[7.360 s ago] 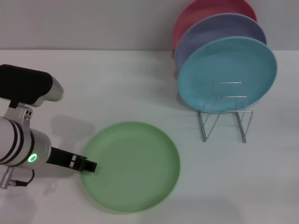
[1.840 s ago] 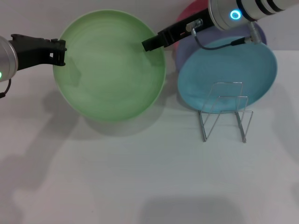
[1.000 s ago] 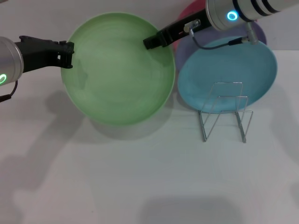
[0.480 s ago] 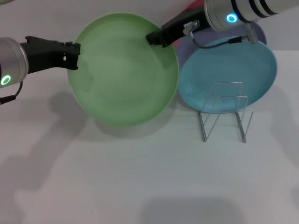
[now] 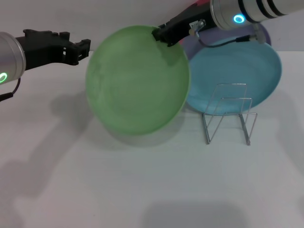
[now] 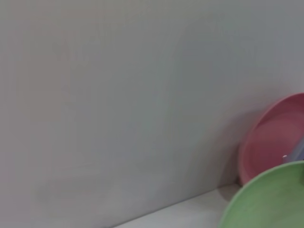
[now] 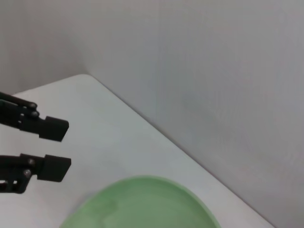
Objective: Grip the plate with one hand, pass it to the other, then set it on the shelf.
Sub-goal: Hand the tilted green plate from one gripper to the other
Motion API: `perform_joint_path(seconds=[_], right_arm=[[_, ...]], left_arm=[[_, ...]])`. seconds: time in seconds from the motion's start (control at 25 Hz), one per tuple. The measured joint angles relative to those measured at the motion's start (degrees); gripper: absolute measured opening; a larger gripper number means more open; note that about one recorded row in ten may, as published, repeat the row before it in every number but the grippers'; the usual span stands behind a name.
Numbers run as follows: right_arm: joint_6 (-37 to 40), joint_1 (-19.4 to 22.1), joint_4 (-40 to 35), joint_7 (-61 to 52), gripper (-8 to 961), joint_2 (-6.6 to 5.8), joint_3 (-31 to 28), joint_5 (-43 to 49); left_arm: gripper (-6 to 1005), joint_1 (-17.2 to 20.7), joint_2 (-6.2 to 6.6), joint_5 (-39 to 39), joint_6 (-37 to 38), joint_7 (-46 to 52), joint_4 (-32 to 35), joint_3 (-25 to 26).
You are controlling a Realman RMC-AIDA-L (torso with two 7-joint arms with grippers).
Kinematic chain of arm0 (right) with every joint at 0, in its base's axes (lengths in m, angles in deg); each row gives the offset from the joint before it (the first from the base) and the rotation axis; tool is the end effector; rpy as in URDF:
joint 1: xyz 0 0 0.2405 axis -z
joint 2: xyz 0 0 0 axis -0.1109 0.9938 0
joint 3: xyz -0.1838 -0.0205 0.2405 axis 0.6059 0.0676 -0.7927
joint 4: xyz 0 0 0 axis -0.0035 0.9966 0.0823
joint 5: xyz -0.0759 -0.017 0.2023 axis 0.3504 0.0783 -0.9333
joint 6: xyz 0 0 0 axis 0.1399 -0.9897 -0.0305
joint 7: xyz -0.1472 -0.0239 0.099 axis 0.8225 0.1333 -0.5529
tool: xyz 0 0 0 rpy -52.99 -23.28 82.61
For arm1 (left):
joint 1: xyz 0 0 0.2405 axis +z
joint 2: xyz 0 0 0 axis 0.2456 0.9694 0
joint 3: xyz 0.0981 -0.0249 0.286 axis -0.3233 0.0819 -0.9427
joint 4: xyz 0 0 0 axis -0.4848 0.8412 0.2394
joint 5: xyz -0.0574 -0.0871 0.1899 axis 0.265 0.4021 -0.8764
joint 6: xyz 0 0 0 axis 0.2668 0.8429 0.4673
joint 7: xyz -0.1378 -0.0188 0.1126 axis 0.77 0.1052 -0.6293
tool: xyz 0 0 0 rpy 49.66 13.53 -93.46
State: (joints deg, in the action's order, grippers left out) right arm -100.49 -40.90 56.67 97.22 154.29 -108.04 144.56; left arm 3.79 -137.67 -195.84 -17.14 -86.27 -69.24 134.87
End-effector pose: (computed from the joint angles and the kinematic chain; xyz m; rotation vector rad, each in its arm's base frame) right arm 0.0890 0.4837 -0.0433 -2.5353 0.5599 0.1074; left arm -0.1782 0.3816 0.0195 -2.1027 -0.7297 -0.2623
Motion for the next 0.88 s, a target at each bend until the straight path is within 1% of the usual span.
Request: perform_joint_path(seconds=[0.2,0.28,0.32,0.36,0.4,0.44,0.48,0.52,0.56,0.6,0.64,0.68,0.72,0.76,0.84,0.88], right_arm=[[-0.4,1.4,3.2,0.7,48,0.00,0.0,0.1],[-0.7,2.1,5.1,2.6,36,0.00,0.0,0.6],[-1.0,3.3,8.0,5.3,36,0.11,0.2,2.6],[-1.0,3.3,8.0,5.3,36,0.11,0.2,2.6],[-1.1,5.0,12.0,8.1,36,0.71,0.4,5.9],[-1.1,5.0,12.0,8.1,36,0.71,0.4,5.9],[-1.1,6.0,14.1,9.9,36,1.15,0.4,7.3],[-1.1,8.0,18.1,13.3,36,1.90,0.1,8.7],[-1.1,8.0,18.1,13.3,36,1.90,0.1,8.7],[-1.0,9.0,19.9,15.2,36,2.03,0.2,8.8],[-0.7,11.2,23.7,19.5,36,2.13,0.4,8.6],[-0.7,11.2,23.7,19.5,36,2.13,0.4,8.6],[-0.4,13.2,26.9,23.6,36,2.18,0.5,7.5],[-0.4,13.2,26.9,23.6,36,2.18,0.5,7.5],[-0.5,14.9,29.4,26.6,36,2.18,0.5,6.2],[-0.6,15.8,30.5,28.3,36,2.15,0.5,5.7]], left_arm=[[434,2.1,-0.02,-0.4,2.9,0.0,-0.9,0.3],[516,3.6,0.02,-0.5,5.1,0.0,-1.2,0.3],[563,4.4,0.03,-0.7,6.5,0.0,-1.2,0.3],[611,4.4,0.03,-0.7,6.5,0.0,-1.2,0.3],[658,6.9,0.02,-1.3,11.6,-0.1,-1.1,-0.4],[658,7.8,0.00,-1.6,13.5,-0.1,-1.0,-0.7],[658,8.8,-0.01,-1.9,16.1,-0.2,-0.7,-1.3],[658,11.2,-0.04,-2.4,22.3,-0.8,0.4,-3.3],[658,11.2,-0.04,-2.4,22.3,-0.8,0.4,-3.3],[658,12.2,-0.03,-2.5,25.7,-1.3,1.0,-4.3],[658,14.5,-0.04,-2.6,33.3,-2.4,2.7,-6.8],[658,14.5,-0.04,-2.6,33.3,-2.4,2.7,-6.8],[658,16.0,-0.07,-2.6,38.9,-3.0,4.3,-8.6],[658,16.0,-0.07,-2.6,38.9,-3.0,4.3,-8.6],[657,16.8,-0.10,-2.4,43.0,-3.0,6.2,-9.7],[657,17.0,-0.10,-2.4,44.0,-2.9,6.7,-9.9]])
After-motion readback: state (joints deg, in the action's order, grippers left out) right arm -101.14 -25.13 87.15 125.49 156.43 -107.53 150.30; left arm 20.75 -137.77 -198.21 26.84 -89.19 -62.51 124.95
